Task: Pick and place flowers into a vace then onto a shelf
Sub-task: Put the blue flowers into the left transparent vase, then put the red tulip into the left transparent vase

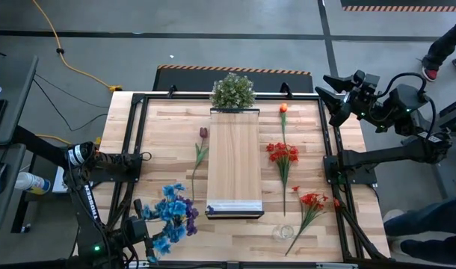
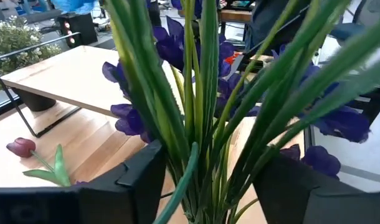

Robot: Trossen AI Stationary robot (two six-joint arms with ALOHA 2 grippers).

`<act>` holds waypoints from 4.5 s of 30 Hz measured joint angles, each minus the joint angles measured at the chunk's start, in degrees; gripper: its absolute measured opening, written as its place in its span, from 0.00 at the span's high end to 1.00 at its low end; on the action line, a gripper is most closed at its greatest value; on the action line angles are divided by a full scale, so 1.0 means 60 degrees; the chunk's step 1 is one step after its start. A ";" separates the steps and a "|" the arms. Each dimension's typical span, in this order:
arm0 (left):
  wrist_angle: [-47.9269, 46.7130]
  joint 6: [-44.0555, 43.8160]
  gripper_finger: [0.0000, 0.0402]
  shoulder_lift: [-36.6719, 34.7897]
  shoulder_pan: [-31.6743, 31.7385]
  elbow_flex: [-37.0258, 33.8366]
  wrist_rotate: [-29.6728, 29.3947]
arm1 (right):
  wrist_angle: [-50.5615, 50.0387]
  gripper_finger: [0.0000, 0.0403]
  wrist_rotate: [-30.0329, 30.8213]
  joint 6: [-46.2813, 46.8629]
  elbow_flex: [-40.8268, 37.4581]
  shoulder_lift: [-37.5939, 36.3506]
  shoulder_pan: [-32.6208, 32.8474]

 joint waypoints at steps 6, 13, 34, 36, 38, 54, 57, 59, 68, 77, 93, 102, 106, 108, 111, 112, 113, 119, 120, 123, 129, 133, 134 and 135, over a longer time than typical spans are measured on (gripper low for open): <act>-0.0013 0.0036 0.27 0.0000 0.0000 0.0000 0.0150 | 0.0000 0.35 0.0000 0.0000 0.0000 -0.0002 0.0004; -0.0075 0.0035 0.20 0.0000 0.0000 0.0000 0.0827 | -0.0003 0.35 0.0000 0.0000 0.0000 0.0002 0.0000; -0.0015 -0.0049 0.19 0.0000 -0.0004 0.0007 0.2364 | -0.0040 0.35 0.0000 -0.0005 0.0000 0.0002 0.0003; -0.0013 -0.0199 0.19 0.0000 -0.0004 0.0007 0.2585 | -0.0040 0.35 0.0000 -0.0007 0.0000 0.0001 0.0001; 0.0000 -0.0250 0.20 0.0000 -0.0004 0.0007 0.2645 | -0.0040 0.35 0.0000 -0.0007 0.0000 -0.0002 0.0000; -0.0291 -0.0242 0.19 -0.0022 -0.0004 0.0769 0.3714 | -0.0040 0.35 0.0004 -0.0064 0.0000 -0.0001 0.0004; -0.0391 -0.0241 0.20 -0.0022 -0.0004 0.0975 0.4162 | -0.0040 0.35 0.0004 -0.0078 0.0000 0.0000 0.0004; -0.0453 -0.0240 0.20 -0.0024 -0.0004 0.1035 0.4414 | -0.0040 0.35 0.0004 -0.0080 0.0000 0.0002 0.0000; -0.0841 -0.1075 0.19 -0.0025 -0.0004 0.1035 0.5775 | -0.0040 0.35 0.0002 -0.0080 0.0000 -0.0002 0.0000; -0.0888 -0.1540 0.20 -0.0131 -0.0003 0.1151 0.6271 | -0.0042 0.35 0.0004 -0.0082 0.0000 0.0000 0.0000; -0.2064 -0.1529 0.21 -0.0132 -0.0004 0.3169 0.7042 | -0.0040 0.35 0.0004 -0.0084 0.0000 0.0000 0.0002; -0.2069 -0.1493 0.21 -0.0325 -0.0004 0.4206 0.7140 | -0.0040 0.35 0.0004 -0.0084 0.0000 -0.0001 0.0004; -0.2067 -0.1472 0.21 -0.0445 -0.0004 0.4668 0.7110 | -0.0040 0.35 0.0005 -0.0084 0.0000 0.0002 0.0004; -0.2055 -0.1438 0.21 -0.0512 -0.0004 0.4949 0.7072 | -0.0040 0.35 0.0007 -0.0084 0.0000 -0.0001 0.0001; -0.2078 -0.1059 0.21 -0.0631 -0.0004 0.5366 0.6799 | -0.0040 0.35 0.0007 -0.0084 0.0000 -0.0002 0.0003; -0.2062 -0.0867 0.21 -0.0665 -0.0004 0.5514 0.6639 | -0.0040 0.35 0.0007 -0.0084 0.0000 -0.0002 0.0004; -0.2061 -0.0639 0.21 -0.0703 -0.0004 0.5660 0.6434 | -0.0040 0.35 0.0009 -0.0084 0.0000 0.0000 0.0002; -0.2063 0.1282 0.21 -0.1032 -0.0001 0.6739 0.4708 | -0.0040 0.35 0.0009 -0.0084 0.0000 -0.0001 0.0004; -0.2062 0.1672 0.21 -0.1109 0.0000 0.6918 0.4313 | -0.0042 0.35 0.0011 -0.0084 0.0000 -0.0002 0.0002; -0.2063 0.2906 0.21 -0.1441 0.0000 0.7399 0.2971 | -0.0040 0.35 0.0011 -0.0084 0.0000 -0.0002 0.0001; -0.2068 0.4885 0.21 -0.2258 0.0007 0.8099 0.0960 | -0.0040 0.35 0.0011 -0.0084 0.0000 0.0000 0.0000; -0.2069 0.5689 0.21 -0.2878 0.0007 0.8218 -0.0215 | -0.0042 0.35 0.0014 -0.0084 0.0000 -0.0002 0.0002; -0.2069 0.5819 0.21 -0.3036 0.0007 0.8218 -0.0487 | -0.0043 0.35 0.0014 -0.0084 0.0000 -0.0002 0.0003; -0.2067 0.5918 0.21 -0.3186 0.0007 0.8218 -0.0763 | -0.0040 0.35 0.0012 -0.0084 0.0000 -0.0002 0.0004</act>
